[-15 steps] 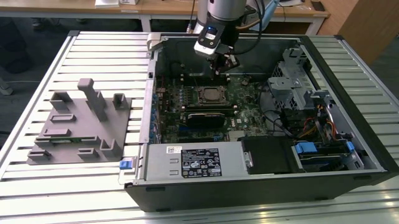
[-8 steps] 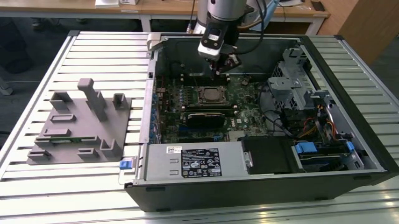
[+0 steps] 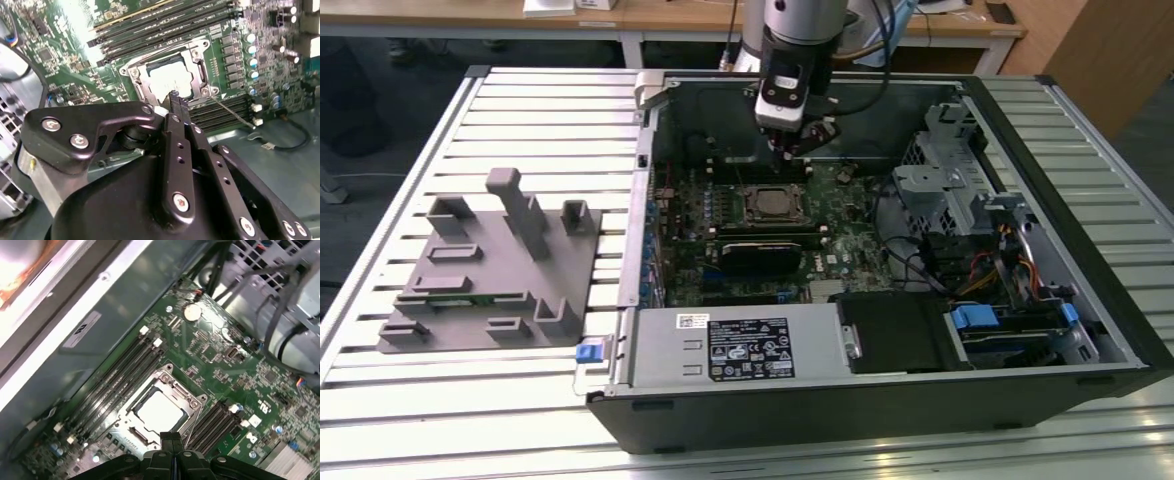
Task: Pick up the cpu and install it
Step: 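Install the first cpu locking lever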
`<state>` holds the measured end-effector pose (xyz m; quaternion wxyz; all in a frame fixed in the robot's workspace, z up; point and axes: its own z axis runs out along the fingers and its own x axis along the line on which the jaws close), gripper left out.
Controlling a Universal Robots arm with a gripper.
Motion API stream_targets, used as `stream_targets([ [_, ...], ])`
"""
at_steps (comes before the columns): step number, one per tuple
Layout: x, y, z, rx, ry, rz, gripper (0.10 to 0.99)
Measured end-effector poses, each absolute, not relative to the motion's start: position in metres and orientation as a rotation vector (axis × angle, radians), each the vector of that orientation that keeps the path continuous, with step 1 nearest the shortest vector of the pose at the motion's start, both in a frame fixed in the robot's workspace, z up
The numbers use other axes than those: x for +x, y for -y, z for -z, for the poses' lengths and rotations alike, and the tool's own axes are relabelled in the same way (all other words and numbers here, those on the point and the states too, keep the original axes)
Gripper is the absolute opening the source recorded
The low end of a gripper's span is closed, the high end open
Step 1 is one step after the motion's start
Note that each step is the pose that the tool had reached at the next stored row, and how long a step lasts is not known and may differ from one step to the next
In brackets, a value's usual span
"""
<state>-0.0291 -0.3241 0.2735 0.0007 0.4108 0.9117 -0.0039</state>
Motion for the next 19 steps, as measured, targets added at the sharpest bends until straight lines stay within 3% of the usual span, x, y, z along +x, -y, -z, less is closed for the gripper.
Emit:
stream_targets([
  [19, -0.0291, 0.3241, -0.2733, 0.853, -3.021, 0.012, 0.106],
])
